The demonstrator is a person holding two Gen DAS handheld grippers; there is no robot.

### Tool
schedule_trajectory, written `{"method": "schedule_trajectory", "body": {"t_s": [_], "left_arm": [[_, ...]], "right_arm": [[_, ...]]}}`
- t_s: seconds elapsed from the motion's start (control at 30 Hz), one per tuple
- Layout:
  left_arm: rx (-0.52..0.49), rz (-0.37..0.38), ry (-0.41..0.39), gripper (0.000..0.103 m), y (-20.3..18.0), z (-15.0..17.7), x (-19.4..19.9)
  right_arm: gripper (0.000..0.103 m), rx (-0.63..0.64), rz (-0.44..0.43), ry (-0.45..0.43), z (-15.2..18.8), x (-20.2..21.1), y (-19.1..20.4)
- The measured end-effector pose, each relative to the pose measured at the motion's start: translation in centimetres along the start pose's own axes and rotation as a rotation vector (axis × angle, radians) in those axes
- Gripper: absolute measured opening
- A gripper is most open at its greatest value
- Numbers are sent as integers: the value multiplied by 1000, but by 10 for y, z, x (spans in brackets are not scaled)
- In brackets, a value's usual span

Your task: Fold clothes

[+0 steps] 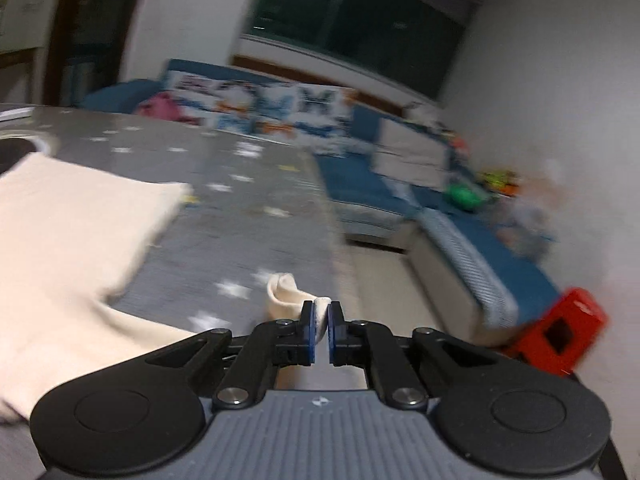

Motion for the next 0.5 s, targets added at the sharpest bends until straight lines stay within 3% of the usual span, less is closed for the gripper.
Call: {"method": "schedule_trajectory", "body": {"t_s": [0.1,0.2,0.37,0.5], "left_arm": [[-16,25,-7,44,-11,-5,-9],[-30,55,-3,44,-22,-5,-15],[-50,80,6,44,-34,-1,-17],[-54,91,13,44,-39,4,-15]], "right_arm": [[6,-40,101,24,7,3,-36],[7,-81,131,51,19,4,-51],[8,-123,-3,101,30,-4,-35],[16,-192,-84,169,40,-23,-28]]}}
Point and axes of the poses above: each gripper's, at about its wrist camera, not at the fingertips, and x roughly against the way its jaws point, y to its left, z to its underside, the point moved 8 cm from there along -x, roughly the way its jaws point, and after that the axes turned 15 degrees about -x, right-handed, at the moved point
